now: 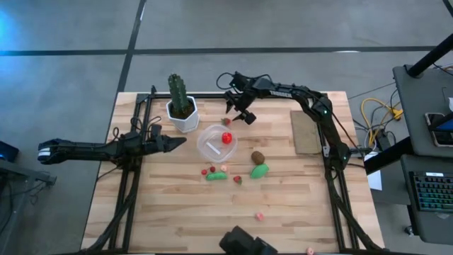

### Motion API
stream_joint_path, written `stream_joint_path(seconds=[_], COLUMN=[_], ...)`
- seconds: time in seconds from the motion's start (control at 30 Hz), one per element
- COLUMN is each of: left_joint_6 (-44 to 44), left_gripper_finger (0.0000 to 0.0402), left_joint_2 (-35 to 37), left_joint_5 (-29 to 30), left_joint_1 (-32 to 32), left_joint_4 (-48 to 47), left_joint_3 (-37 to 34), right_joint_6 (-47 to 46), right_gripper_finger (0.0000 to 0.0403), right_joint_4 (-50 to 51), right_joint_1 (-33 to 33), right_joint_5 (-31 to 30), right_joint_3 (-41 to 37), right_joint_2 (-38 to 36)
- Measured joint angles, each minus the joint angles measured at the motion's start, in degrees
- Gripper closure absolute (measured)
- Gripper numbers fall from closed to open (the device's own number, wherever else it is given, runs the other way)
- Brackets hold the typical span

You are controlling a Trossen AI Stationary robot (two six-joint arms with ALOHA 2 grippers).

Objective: Pick and placing Produce into tupperware
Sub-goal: Put the top strawberry into the transparent bin

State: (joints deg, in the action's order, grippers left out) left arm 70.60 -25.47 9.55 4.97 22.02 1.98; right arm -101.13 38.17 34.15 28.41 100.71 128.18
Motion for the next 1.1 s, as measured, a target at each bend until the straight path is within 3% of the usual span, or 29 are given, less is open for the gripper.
stream_joint_path(seconds=[0.3,0.9,1.1], left_joint_6=[-0.94,-0.88,-0.91], left_gripper_finger=[0.0118,0.0118,0.0118], left_joint_2=[-0.18,-1.51,-1.33], left_joint_5=[2.98,2.92,2.78], left_joint_1=[0.0,0.04,0.04], left_joint_4=[-0.34,-0.15,-0.17], left_joint_3=[0.0,0.0,0.0], right_joint_6=[-4.42,-9.67,-10.48], right_gripper_finger=[0.0199,0.02,0.0226], right_joint_4=[-1.17,-5.63,-4.81], right_joint_1=[-0.03,-1.31,-1.36], right_joint_5=[0.29,-0.01,-0.29], right_joint_3=[0.04,0.01,-0.01], right_joint_2=[2.07,4.77,4.77])
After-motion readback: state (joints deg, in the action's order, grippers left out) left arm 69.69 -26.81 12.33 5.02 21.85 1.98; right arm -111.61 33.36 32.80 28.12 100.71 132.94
